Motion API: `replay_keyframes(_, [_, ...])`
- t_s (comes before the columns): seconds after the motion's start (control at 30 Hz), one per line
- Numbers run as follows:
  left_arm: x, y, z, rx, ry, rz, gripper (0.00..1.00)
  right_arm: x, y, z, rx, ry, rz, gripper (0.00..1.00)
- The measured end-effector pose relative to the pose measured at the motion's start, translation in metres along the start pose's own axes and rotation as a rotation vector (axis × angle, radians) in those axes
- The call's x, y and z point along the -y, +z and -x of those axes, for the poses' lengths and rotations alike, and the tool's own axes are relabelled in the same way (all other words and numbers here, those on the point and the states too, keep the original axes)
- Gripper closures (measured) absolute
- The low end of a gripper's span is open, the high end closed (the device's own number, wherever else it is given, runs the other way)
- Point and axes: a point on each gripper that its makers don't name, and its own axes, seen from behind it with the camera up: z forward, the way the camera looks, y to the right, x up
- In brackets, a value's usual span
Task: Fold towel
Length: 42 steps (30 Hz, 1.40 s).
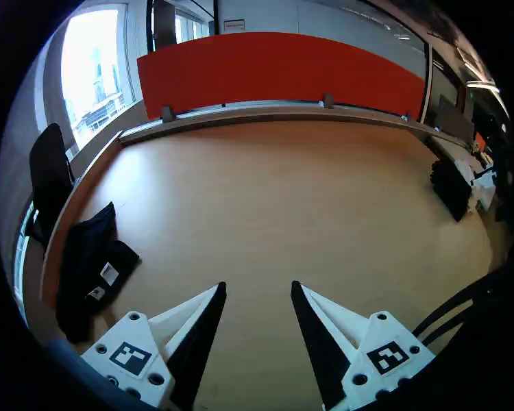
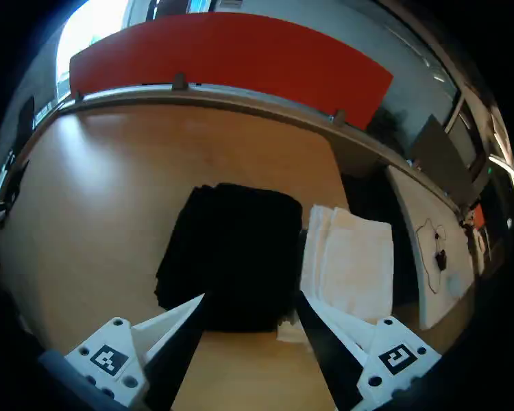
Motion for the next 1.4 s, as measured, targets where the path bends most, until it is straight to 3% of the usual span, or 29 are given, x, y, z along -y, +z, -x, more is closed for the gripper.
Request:
replay_keyframes(0.33, [0.003, -0.002, -0.005, -0.013, -0.007, -0.007, 0.31, 0.016, -0.018, -0.041, -0.177, 0.119, 0.018, 0.09])
replay_keyframes(0.5, [0.004, -0.002, -0.006, -0.019, -0.010, -0.011, 0.31, 0.019, -0.021, -0.050, -0.229, 0.164, 0.037, 0.09])
replay_keyframes(0.7, [0.007, -0.004, -0.008, -0.027, -0.016, -0.016, 0.31, 0.024, -0.022, -0.052, -0.260, 0.184, 0.054, 0.09])
replay_keyframes(1.2, [0.017, -0.008, -0.040, -0.107, -0.020, -0.040, 0.31, 0.030, -0.057, -0.101, -0.516, 0.225, 0.104, 0.09])
replay_keyframes(1.4, [0.019, -0.010, -0.056, -0.151, -0.016, -0.047, 0.31, 0.033, -0.067, -0.111, -0.568, 0.228, 0.119, 0.08])
